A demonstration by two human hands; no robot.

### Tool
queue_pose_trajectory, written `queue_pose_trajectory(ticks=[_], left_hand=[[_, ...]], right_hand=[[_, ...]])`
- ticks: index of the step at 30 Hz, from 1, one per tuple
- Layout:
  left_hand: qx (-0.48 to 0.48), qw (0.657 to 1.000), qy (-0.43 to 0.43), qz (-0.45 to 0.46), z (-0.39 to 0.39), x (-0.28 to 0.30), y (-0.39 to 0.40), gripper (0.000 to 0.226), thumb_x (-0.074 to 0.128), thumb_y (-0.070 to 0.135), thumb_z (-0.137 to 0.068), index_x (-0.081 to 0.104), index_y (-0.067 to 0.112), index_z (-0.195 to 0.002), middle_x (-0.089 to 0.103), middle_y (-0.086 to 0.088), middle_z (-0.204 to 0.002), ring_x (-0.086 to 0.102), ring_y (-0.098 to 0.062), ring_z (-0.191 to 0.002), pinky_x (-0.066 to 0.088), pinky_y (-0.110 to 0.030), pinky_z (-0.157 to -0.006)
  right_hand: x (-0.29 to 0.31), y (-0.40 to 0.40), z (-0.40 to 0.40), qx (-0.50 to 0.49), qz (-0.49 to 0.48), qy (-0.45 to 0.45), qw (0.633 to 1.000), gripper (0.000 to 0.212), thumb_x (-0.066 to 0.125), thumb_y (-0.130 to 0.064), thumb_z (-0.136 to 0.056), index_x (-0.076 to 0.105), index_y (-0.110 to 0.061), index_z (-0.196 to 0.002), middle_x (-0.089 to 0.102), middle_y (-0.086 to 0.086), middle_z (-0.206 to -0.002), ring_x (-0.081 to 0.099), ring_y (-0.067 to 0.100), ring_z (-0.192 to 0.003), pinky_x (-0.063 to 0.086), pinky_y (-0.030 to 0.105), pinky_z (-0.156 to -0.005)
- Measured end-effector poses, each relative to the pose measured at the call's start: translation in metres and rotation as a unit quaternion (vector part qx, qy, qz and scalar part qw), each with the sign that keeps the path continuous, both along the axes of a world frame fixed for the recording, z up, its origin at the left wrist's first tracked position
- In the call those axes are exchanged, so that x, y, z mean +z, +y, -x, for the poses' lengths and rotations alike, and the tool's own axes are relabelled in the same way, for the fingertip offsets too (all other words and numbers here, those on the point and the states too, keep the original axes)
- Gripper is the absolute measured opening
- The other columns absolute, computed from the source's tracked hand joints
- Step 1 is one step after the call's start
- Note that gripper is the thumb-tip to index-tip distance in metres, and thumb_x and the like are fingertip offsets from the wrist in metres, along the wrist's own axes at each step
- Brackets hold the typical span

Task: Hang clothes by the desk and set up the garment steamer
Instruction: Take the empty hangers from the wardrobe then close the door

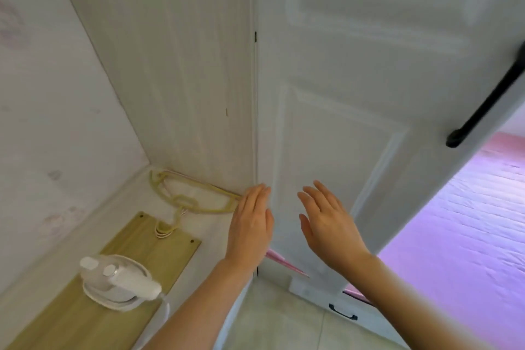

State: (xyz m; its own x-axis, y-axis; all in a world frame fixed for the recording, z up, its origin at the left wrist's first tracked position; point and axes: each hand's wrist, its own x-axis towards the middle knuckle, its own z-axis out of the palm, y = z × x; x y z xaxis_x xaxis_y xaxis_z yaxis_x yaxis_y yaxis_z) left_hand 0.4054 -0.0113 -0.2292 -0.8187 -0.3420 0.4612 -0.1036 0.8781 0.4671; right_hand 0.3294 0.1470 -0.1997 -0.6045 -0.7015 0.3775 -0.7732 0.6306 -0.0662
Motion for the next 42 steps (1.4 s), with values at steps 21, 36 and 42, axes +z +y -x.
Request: queue_pose_trajectory(ticks=[21, 36, 42], left_hand=[[-0.104, 0.976, 0.185, 0.037, 0.086, 0.148, 0.171, 0.052, 0.045, 0.022, -0.099, 0.031, 0.008, -0.147, 0.022, -0.007, -0.157, 0.009, -0.021, -0.148, 0.018, -0.037, -0.119], [-0.091, 0.953, 0.241, 0.158, 0.143, 0.172, 0.171, 0.073, 0.038, 0.046, -0.097, -0.001, 0.019, -0.153, 0.014, -0.016, -0.157, 0.003, -0.031, -0.146, 0.012, -0.052, -0.118], [-0.080, 0.935, 0.299, 0.172, 0.168, 0.160, 0.169, 0.068, 0.032, 0.043, -0.097, -0.007, 0.027, -0.151, -0.007, 0.006, -0.160, 0.003, -0.032, -0.146, 0.014, -0.058, -0.115]], right_hand=[[0.093, 0.167, 0.038, 0.010, 0.214, 0.071, 0.974, 0.031, 0.062, -0.002, -0.086, 0.062, -0.001, -0.117, 0.061, 0.011, -0.117, 0.055, 0.029, -0.113, 0.049, 0.036, -0.093], [0.113, 0.162, 0.084, 0.024, 0.414, -0.208, 0.886, 0.054, 0.065, -0.021, -0.089, 0.035, -0.022, -0.133, 0.056, -0.005, -0.114, 0.061, 0.013, -0.101, 0.056, 0.039, -0.080], [0.104, 0.152, 0.100, 0.046, 0.413, -0.204, 0.886, 0.036, 0.059, -0.022, -0.094, 0.038, -0.018, -0.123, 0.060, 0.001, -0.106, 0.063, 0.018, -0.088, 0.056, 0.040, -0.071]])
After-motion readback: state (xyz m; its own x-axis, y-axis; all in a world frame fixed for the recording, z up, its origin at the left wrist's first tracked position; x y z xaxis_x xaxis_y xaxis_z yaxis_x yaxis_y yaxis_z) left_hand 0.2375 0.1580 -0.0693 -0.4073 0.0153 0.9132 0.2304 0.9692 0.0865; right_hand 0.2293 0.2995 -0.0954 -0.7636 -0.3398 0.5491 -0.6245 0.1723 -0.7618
